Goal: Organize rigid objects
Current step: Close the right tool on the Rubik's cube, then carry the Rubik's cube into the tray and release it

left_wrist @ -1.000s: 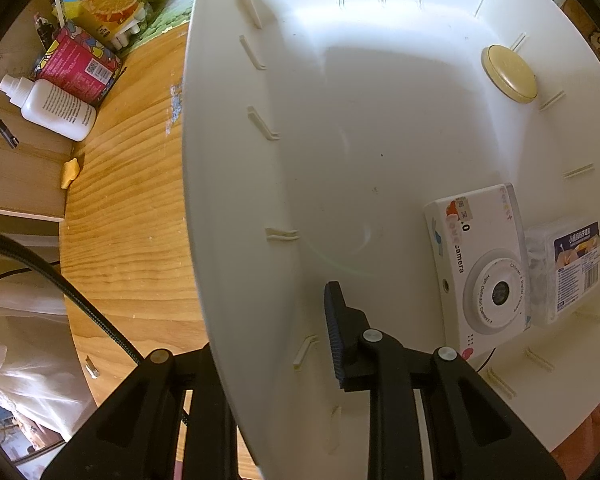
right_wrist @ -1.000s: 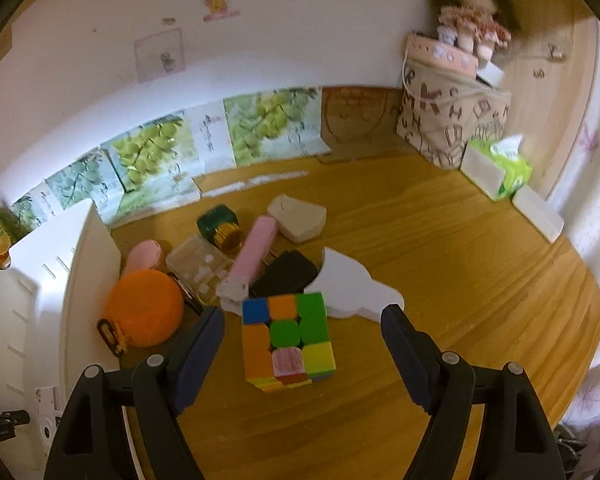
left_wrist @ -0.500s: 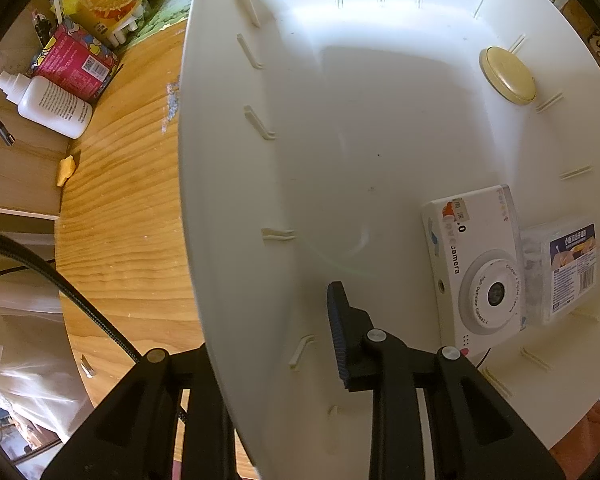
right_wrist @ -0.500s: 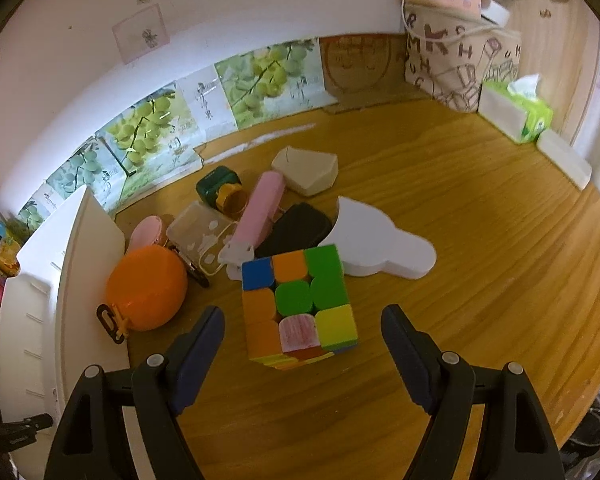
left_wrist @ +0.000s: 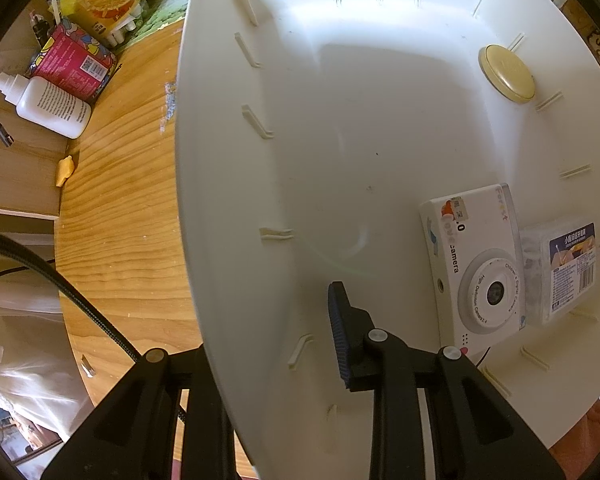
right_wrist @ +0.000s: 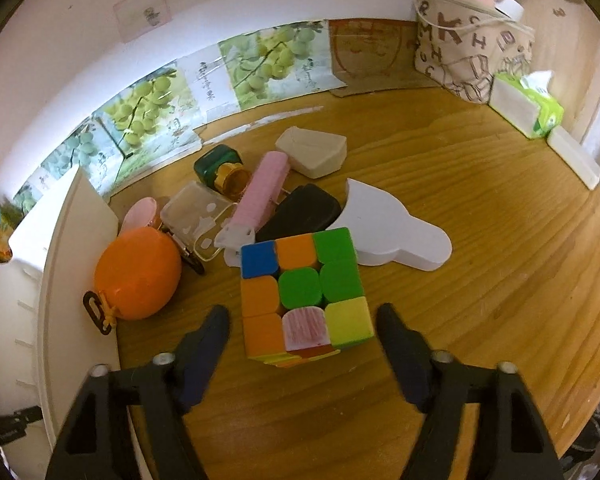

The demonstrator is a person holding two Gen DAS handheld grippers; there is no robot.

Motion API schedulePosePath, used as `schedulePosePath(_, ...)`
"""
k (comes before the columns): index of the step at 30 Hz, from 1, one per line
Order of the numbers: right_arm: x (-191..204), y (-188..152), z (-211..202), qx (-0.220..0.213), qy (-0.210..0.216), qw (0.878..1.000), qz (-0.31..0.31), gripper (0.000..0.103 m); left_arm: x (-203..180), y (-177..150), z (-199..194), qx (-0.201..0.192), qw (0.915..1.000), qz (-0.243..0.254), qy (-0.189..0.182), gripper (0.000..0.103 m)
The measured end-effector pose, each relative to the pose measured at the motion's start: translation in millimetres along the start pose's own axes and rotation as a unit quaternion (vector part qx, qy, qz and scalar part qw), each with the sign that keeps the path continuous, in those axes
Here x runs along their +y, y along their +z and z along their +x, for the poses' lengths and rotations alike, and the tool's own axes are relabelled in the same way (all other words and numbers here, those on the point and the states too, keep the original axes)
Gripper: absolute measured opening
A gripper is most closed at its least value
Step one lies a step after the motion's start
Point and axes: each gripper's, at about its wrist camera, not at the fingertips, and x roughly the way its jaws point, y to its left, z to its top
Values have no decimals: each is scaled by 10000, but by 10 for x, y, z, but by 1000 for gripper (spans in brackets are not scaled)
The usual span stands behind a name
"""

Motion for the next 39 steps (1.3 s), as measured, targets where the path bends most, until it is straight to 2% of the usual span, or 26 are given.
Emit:
schedulePosePath(2,21,3,5,0,-139,9998,-119,60,2,-3,4,0,10000,-12,-6,29)
schedulePosePath(7,20,5,0,22,-138,9998,-132,60,2,-2,9,5,10000,-13,3,28)
schedulePosePath(20,54,59,-209,-241,-71,9997,-68,58,163,-20,24,24,9997,-231,18,8)
schedulePosePath(29,166,92,-414,-491,-53,9985,-252,58,289,-53,58,46,9995,-302,-129,8)
schedulePosePath(39,470,173,-773,-1016,109,9923,-701,58,305,-72,63,20,9994,-291,-211,8)
